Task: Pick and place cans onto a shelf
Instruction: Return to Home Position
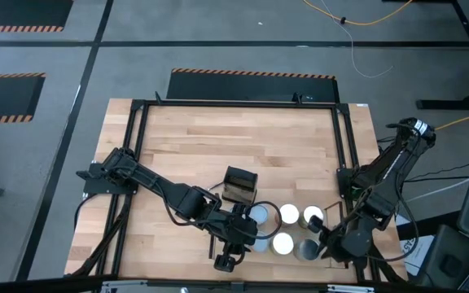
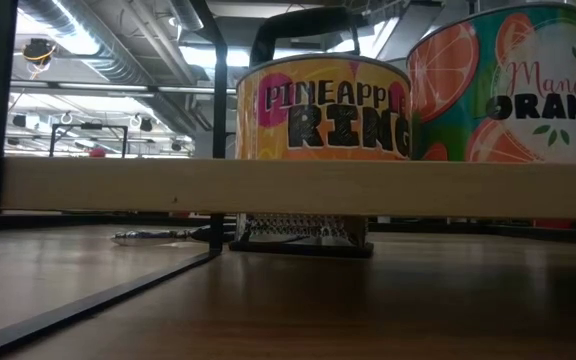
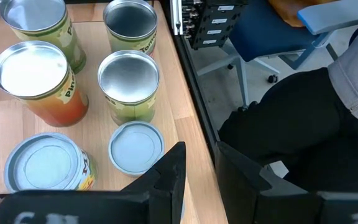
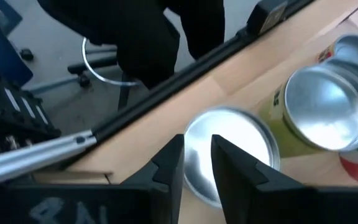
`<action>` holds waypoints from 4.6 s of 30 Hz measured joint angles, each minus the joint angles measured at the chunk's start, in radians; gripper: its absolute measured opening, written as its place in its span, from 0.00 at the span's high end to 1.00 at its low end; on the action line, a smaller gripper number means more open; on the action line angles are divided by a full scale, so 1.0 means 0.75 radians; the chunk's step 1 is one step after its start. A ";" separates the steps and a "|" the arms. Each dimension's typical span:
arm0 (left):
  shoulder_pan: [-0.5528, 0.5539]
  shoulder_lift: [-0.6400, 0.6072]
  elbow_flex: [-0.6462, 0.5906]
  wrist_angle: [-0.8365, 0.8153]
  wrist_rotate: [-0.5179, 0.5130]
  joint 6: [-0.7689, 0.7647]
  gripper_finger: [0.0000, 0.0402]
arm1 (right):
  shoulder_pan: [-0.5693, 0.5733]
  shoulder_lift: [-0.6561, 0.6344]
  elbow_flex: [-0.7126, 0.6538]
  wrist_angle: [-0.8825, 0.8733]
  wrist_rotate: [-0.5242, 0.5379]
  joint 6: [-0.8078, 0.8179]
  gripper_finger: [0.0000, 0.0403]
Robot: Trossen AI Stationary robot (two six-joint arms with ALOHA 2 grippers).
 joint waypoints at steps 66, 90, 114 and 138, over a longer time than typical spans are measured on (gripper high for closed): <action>-0.480 -0.515 -0.119 -0.088 -0.966 0.484 0.80 | -0.158 -0.837 -0.193 0.316 0.490 -0.062 0.79; -0.255 -0.795 -0.814 0.447 -0.749 0.580 0.80 | -0.681 -0.948 -0.811 1.072 0.103 -0.080 0.79; 0.061 -1.972 -2.260 1.412 -0.756 0.649 0.80 | -0.935 -1.312 -0.811 0.793 -0.048 -0.068 0.79; 0.626 -2.472 -2.377 1.095 -0.194 0.516 0.80 | -0.934 -1.476 -0.811 0.650 -0.143 0.002 0.79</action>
